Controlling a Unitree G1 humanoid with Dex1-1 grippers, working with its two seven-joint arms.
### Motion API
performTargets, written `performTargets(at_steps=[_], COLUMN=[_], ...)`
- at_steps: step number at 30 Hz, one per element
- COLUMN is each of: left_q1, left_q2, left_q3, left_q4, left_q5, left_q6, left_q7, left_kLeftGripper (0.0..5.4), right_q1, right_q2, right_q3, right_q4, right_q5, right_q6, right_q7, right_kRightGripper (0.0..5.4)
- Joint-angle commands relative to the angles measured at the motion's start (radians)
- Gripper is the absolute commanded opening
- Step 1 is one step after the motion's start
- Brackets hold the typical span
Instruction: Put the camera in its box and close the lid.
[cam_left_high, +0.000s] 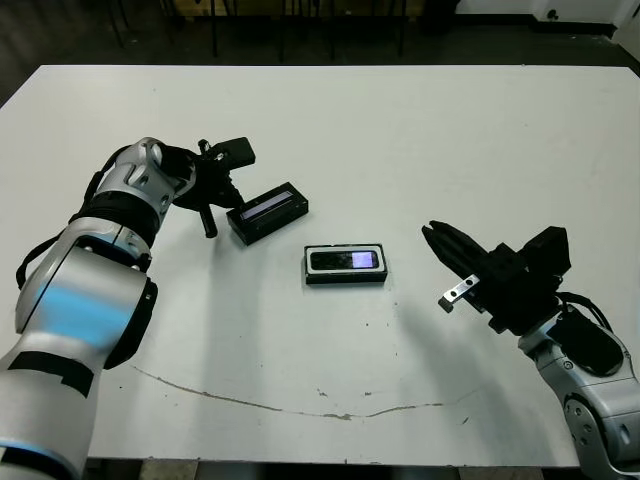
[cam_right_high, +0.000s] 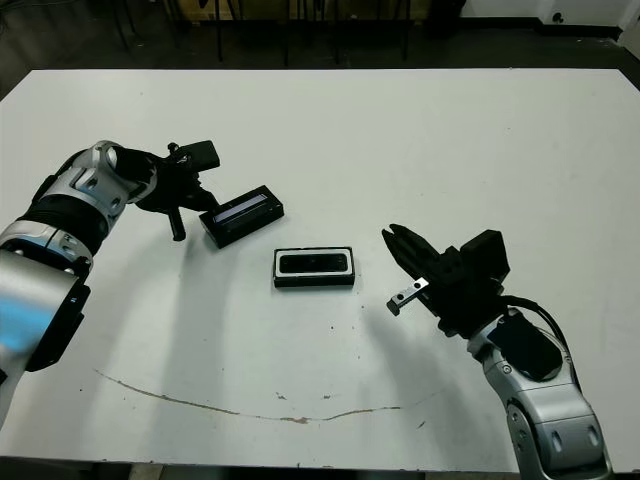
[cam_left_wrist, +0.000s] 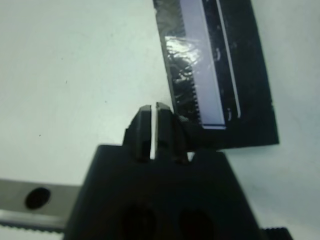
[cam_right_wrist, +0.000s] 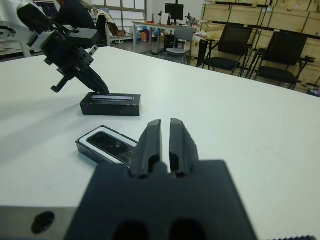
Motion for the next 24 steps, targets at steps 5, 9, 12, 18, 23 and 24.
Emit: performTargets(at_steps=[5, 9, 12, 18, 23, 24], left_q1=[0.034, 0.041, 0.043, 0.048, 0.065, 0.068], left_q2=[0.021, 0.028, 0.032, 0.025, 0.019, 0.017], left_q3=[0.004, 0.001, 0.0, 0.006, -0.017, -0.018], left_q4=[-0.023, -0.031, -0.036, -0.056, -0.094, -0.099], left_q5=[-0.002, 0.001, 0.001, -0.011, -0.001, -0.003], left_q6=[-0.007, -0.028, -0.028, -0.017, -0.026, -0.023], left_q7=[-0.017, -0.026, -0.037, -0.081, -0.115, -0.12], left_kLeftGripper=[0.0, 0.0, 0.0, 0.0, 0.0, 0.0], right_q1=[-0.003, -0.008, -0.008, -0.011, -0.016, -0.015], right_q2=[0.0, -0.006, -0.003, 0.003, 0.01, 0.008], right_q3=[0.008, 0.013, 0.012, 0.016, 0.017, 0.017], right_q4=[0.017, 0.014, 0.021, 0.03, 0.037, 0.034], right_q5=[-0.002, -0.009, -0.003, 0.001, 0.01, 0.008], right_q6=[0.013, 0.015, 0.008, -0.001, 0.001, 0.006], right_q7=[-0.001, -0.001, 0.005, 0.009, 0.012, 0.009], right_kRightGripper=[0.01, 0.01, 0.01, 0.01, 0.01, 0.01])
